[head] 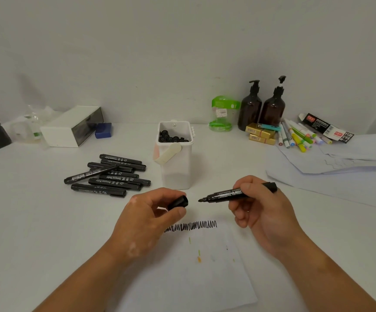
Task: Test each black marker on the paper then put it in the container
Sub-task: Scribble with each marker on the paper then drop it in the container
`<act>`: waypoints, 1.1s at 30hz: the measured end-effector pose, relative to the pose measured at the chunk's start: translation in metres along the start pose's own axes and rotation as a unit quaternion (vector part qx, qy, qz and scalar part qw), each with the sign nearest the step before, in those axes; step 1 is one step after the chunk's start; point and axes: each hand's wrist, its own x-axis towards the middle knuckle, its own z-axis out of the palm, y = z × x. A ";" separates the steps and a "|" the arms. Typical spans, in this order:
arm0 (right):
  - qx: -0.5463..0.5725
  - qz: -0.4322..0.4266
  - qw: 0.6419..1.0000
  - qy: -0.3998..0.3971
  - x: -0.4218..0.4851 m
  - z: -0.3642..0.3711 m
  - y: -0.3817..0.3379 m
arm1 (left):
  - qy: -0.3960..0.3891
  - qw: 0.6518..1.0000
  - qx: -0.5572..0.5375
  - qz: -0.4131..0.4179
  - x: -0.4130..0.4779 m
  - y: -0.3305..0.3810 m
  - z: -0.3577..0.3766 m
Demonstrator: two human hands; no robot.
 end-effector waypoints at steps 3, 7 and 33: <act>-0.033 -0.014 0.999 -0.002 -0.001 0.003 0.000 | -0.013 1.000 0.012 0.003 -0.001 -0.002 0.000; -0.064 -0.021 0.998 -0.016 -0.003 0.005 0.000 | -0.042 0.999 0.018 0.022 -0.001 -0.003 0.001; -0.274 -0.089 0.957 0.018 -0.014 0.028 0.004 | -0.192 0.965 -0.171 0.053 -0.010 0.001 0.011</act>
